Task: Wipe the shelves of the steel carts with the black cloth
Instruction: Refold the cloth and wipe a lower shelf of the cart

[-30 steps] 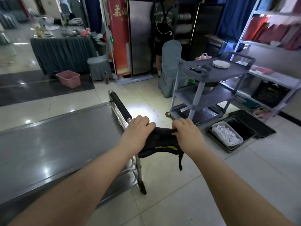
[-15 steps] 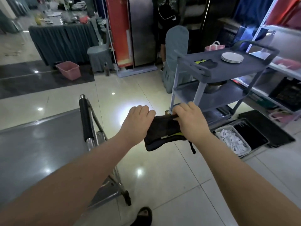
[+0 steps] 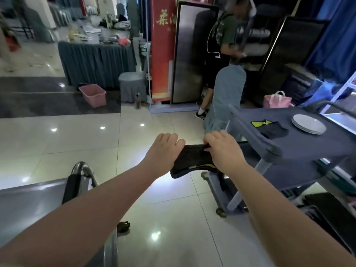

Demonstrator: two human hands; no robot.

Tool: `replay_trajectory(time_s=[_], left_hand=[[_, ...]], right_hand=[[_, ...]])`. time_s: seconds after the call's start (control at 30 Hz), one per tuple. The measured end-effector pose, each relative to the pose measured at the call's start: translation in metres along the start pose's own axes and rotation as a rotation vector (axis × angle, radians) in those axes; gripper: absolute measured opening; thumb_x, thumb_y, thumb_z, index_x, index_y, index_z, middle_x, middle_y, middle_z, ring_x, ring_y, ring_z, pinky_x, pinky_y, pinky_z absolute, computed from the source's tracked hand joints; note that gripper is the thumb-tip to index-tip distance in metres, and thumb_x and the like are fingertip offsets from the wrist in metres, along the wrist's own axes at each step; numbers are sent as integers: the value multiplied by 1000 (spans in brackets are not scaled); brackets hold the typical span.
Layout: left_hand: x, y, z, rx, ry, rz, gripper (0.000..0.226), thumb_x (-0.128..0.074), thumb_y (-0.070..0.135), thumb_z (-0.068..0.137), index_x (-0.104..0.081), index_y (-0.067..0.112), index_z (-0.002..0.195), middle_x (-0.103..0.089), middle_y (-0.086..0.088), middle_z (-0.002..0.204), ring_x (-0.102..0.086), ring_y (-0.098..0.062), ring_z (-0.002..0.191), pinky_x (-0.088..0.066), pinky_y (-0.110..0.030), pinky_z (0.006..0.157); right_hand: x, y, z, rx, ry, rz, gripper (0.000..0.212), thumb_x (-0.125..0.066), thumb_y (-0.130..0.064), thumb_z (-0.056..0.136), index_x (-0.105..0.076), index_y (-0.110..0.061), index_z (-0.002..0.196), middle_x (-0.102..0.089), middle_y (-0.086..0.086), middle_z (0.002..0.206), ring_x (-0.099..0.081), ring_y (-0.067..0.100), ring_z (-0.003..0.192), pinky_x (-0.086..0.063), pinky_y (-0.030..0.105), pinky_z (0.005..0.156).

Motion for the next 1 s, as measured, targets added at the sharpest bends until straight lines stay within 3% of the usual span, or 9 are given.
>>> replay_trajectory(time_s=[0.1, 0.27, 0.37, 0.43, 0.5, 0.6, 0.87, 1.0], left_hand=[[-31, -33, 22, 95, -19, -7, 36, -69, -4, 50, -57, 11, 80, -47, -6, 72, -45, -26, 60, -42, -34, 60], [-99, -120, 61, 316, -19, -27, 33, -76, -2, 57, -60, 12, 81, -50, -4, 74, -48, -25, 64, -42, -34, 64], [-118, -177, 87, 412, 68, -49, 3, -57, 11, 79, -60, 10, 79, -52, -6, 72, -49, -27, 62, -43, -36, 58], [-126, -219, 106, 483, 71, -38, 17, -47, 18, 82, -61, 9, 78, -53, -7, 69, -49, -27, 60, -39, -35, 54], [-133, -260, 121, 556, 54, 5, 11, -55, 16, 82, -62, 8, 79, -54, -7, 68, -50, -27, 59, -36, -34, 53], [-144, -315, 131, 692, 4, 86, 3, -64, 13, 79, -64, 10, 80, -56, -6, 68, -51, -28, 59, -30, -32, 54], [-174, -447, 89, 922, -52, 266, 22, -44, 25, 85, -65, 16, 85, -56, -3, 75, -52, -28, 67, -24, -31, 64], [-187, -530, 63, 950, -52, 331, 6, -62, 11, 83, -64, 15, 86, -57, -3, 78, -52, -29, 70, -25, -31, 67]], right_hand=[[-32, 15, 43, 40, -3, 31, 13, -64, -11, 87, -54, -17, 89, -54, -1, 87, -41, 21, 80, -34, 33, 69], [-109, 31, 154, 167, -3, 181, 19, -68, -9, 82, -51, -17, 86, -54, 0, 84, -45, 25, 78, -40, 39, 65], [-143, 33, 230, 286, -3, 241, 15, -65, -8, 84, -52, -15, 88, -52, 2, 85, -44, 25, 78, -41, 41, 62], [-155, 30, 285, 367, 21, 300, 14, -65, -7, 82, -53, -13, 87, -51, 4, 84, -44, 27, 76, -40, 42, 57], [-164, 22, 338, 461, 47, 333, 18, -69, -5, 78, -54, -12, 84, -52, 5, 81, -45, 28, 72, -40, 41, 54], [-184, 2, 408, 580, 74, 346, 21, -73, -6, 75, -54, -13, 83, -53, 5, 80, -46, 28, 70, -41, 39, 55], [-259, -107, 530, 851, 125, 313, 38, -82, -4, 63, -50, -17, 78, -46, -1, 70, -42, 25, 61, -20, 32, 54], [-287, -171, 586, 958, 204, 290, 32, -80, -9, 63, -54, -17, 80, -48, -2, 71, -44, 24, 65, -15, 32, 62]])
Point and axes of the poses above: each hand's wrist, its own z-axis towards the middle knuckle, its own x-axis out of the back of the hand, y = z × x, the point moved 9 cm from there along z, towards the middle knuckle
